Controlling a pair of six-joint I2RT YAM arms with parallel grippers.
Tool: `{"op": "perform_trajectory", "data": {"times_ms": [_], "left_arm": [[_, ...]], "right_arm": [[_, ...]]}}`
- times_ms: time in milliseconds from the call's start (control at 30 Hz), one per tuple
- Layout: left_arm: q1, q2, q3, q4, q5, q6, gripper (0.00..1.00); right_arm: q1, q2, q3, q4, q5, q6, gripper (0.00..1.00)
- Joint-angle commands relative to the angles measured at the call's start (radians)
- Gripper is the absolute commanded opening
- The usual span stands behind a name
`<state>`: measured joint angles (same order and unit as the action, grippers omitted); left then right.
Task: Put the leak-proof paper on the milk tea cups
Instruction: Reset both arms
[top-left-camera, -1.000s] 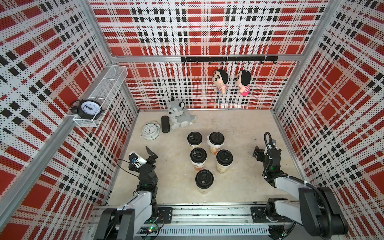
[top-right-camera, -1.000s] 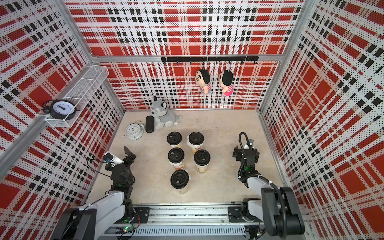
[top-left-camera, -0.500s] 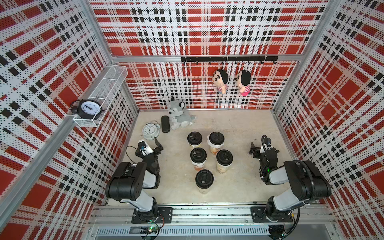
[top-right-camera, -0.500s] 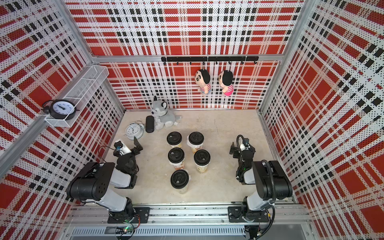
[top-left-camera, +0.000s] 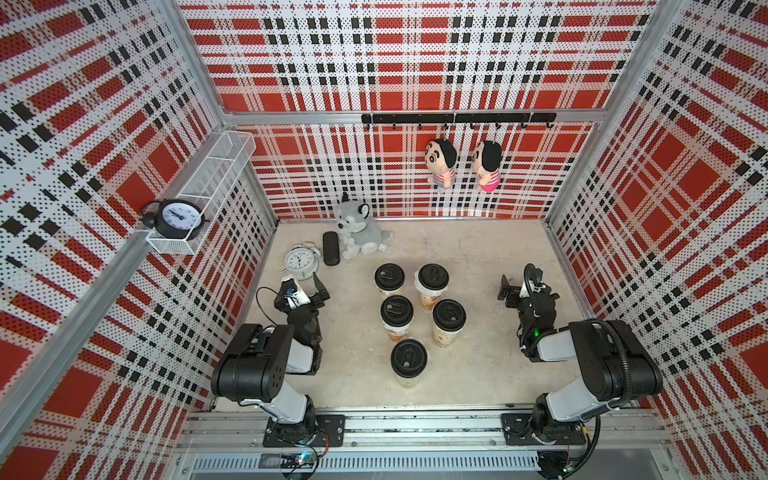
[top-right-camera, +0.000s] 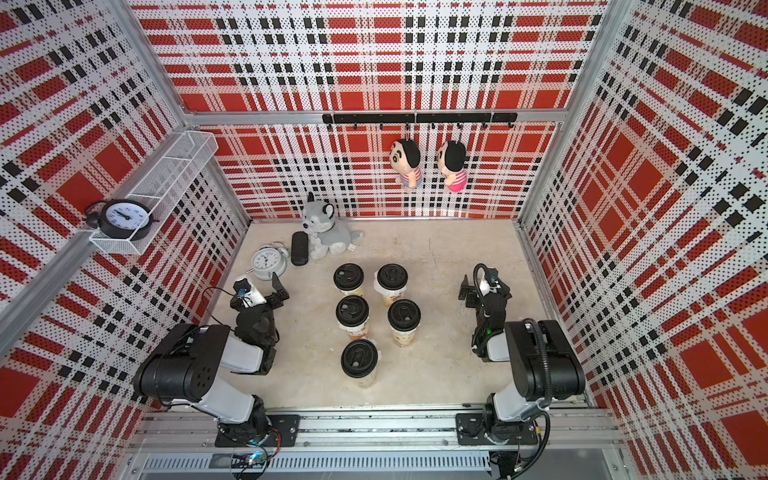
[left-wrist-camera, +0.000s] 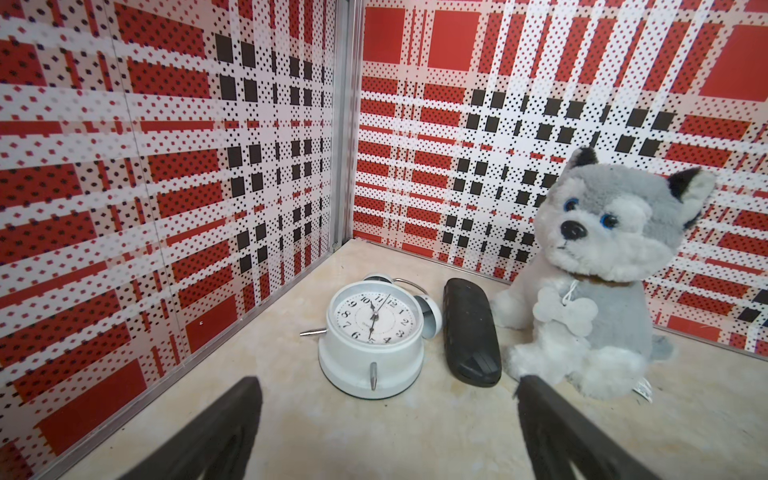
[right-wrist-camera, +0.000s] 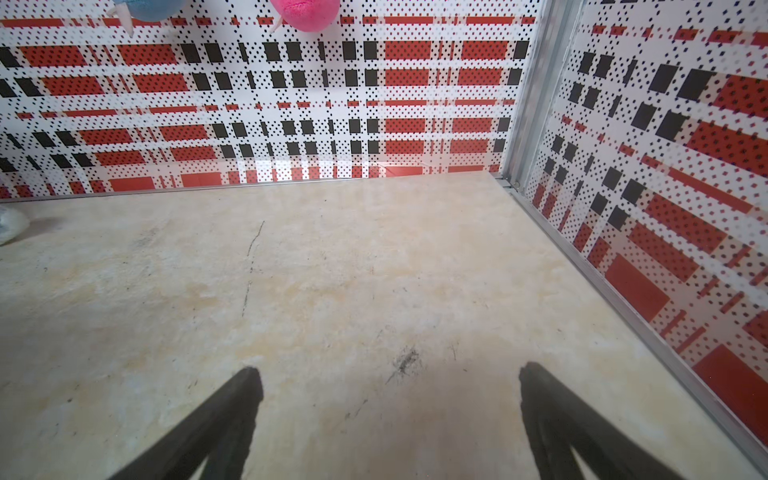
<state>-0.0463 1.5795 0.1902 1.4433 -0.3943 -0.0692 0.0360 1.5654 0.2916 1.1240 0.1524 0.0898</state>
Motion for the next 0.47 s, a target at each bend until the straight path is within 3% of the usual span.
{"op": "perform_trajectory", "data": {"times_ms": [0, 433], "left_arm": [[0.004, 0.003, 0.025, -0.041, 0.061, 0.027, 0.98], [0.013, -0.003, 0.016, -0.032, 0.077, 0.020, 0.98]], "right_arm": [[-0.003, 0.005, -0.003, 0.034, -0.004, -0.022, 1.00], [-0.003, 0.003, -0.002, 0.031, -0.008, -0.023, 1.00]]}}
